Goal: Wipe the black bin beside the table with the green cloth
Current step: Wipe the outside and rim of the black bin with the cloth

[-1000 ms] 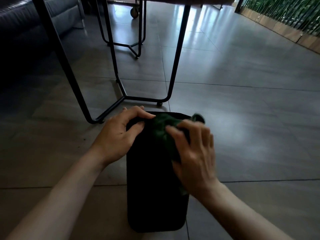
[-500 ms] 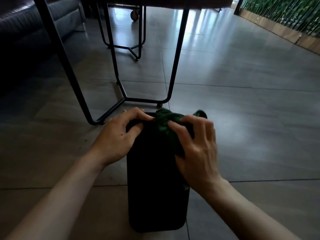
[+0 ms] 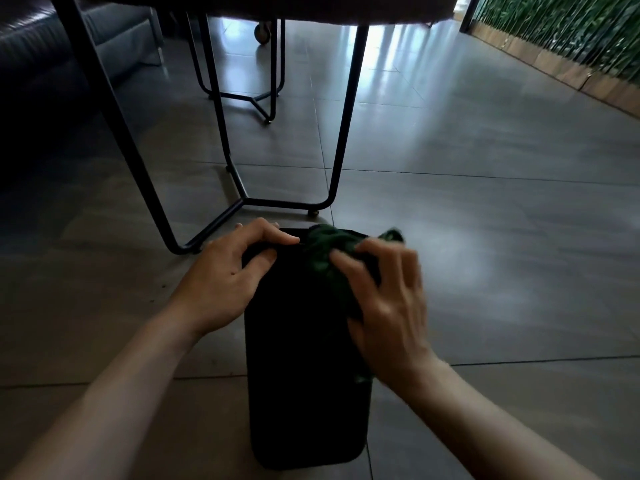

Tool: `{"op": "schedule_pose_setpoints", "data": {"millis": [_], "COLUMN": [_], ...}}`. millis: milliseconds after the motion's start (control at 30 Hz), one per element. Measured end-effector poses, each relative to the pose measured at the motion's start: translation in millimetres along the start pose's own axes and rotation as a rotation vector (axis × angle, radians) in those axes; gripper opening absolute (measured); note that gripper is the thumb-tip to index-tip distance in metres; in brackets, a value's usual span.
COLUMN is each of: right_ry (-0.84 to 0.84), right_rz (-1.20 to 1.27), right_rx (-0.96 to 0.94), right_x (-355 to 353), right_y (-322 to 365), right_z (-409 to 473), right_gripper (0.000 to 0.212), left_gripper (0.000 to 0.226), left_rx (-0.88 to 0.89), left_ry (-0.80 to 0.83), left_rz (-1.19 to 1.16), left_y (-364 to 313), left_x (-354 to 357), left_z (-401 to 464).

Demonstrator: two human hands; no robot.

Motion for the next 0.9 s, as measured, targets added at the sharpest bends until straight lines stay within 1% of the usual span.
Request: {"op": "schedule_pose_setpoints", "data": {"millis": [67, 133, 200, 233, 267, 333, 400, 433, 500, 600, 667, 700, 767, 800, 833, 867, 900], "right_ry": [0.122, 0.277, 0.355, 0.346, 0.304, 0.156, 0.044, 0.024, 0.071, 0.265, 0.355, 0.376, 0.364, 0.355, 0.331, 0.291, 0.225], "right_rz": [-0.012, -0.031, 0.003, 0.017, 0.033, 0.078, 0.064, 0.046, 0.031, 0.005, 0.002, 0.012, 0.031, 0.023, 0.006, 0.014, 0.061], "right_rx": [-0.109, -0.259, -0.300, -0.277, -0.224, -0.041, 0.088, 0.107, 0.045, -0.131, -0.152, -0.132, -0.071, 0.002, 0.120, 0.300, 0.522], "right_x": [15.4, 22.6, 18.4, 16.7, 14.9, 5.8, -3.0, -3.4, 1.6, 11.9, 10.2, 6.4, -6.4, -14.2, -21.7, -30.7, -41.3], "right_y": [21.4, 46.3, 51.8, 46.2, 38.7, 13.4, -8.2, -11.4, -0.4, 34.6, 40.6, 38.9, 26.1, 12.3, -7.0, -32.5, -60.2], "right_z": [-40.8, -99.4, -121.2, -113.9, -96.9, -44.5, 0.3, 8.0, -11.6, -88.5, -128.0, -137.0, -137.7, -131.8, -122.9, -114.3, -106.0], "right_gripper": [0.036, 0.025, 0.022, 0.023, 0.029, 0.042, 0.041, 0.039, 0.036, 0.028, 0.022, 0.020, 0.016, 0.015, 0.021, 0.030, 0.034], "left_gripper": [0.034, 0.032, 0.031, 0.031, 0.031, 0.032, 0.032, 0.032, 0.031, 0.030, 0.030, 0.030, 0.032, 0.033, 0.034, 0.034, 0.034], "left_rx": [0.004, -0.007, 0.001, 0.001, -0.004, -0.008, -0.007, -0.011, -0.011, -0.012, -0.010, -0.014, -0.029, -0.031, -0.036, -0.041, -0.046], "left_ry": [-0.003, 0.004, -0.004, -0.011, -0.013, -0.004, 0.007, 0.008, -0.003, -0.008, 0.005, 0.013, 0.014, 0.011, 0.011, 0.016, 0.026], "left_rz": [0.007, 0.006, 0.024, 0.030, 0.030, 0.022, 0.015, 0.018, 0.029, 0.024, 0.018, 0.017, 0.017, 0.011, 0.001, -0.013, -0.028], "left_y": [-0.1, 2.0, 2.1, 3.1, 3.8, 4.3, 5.4, 6.1, 5.4, 4.9, 4.9, 5.1, 6.1, 6.2, 7.2, 8.6, 9.8], "left_x": [-0.1, 1.9, 2.7, 2.5, 1.8, 1.9, 1.8, 1.5, 0.9, 0.8, 3.4, 4.1, 1.4, -0.7, -2.7, -4.3, -6.1], "left_z": [-0.5, -1.5, -0.7, -0.2, 0.6, 2.3, 1.3, 1.3, 2.0, 2.3, 1.4, 1.1, -0.1, -0.3, -1.2, -2.6, -4.4]}}
Point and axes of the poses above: each hand's wrist, its own z-axis towards the middle knuckle, its own x-axis out of the palm, y = z × x, the point moved 8 cm from there along z, towards the middle knuckle, and after that the axes turned 11 degrees about z, right-handed, at the moved point
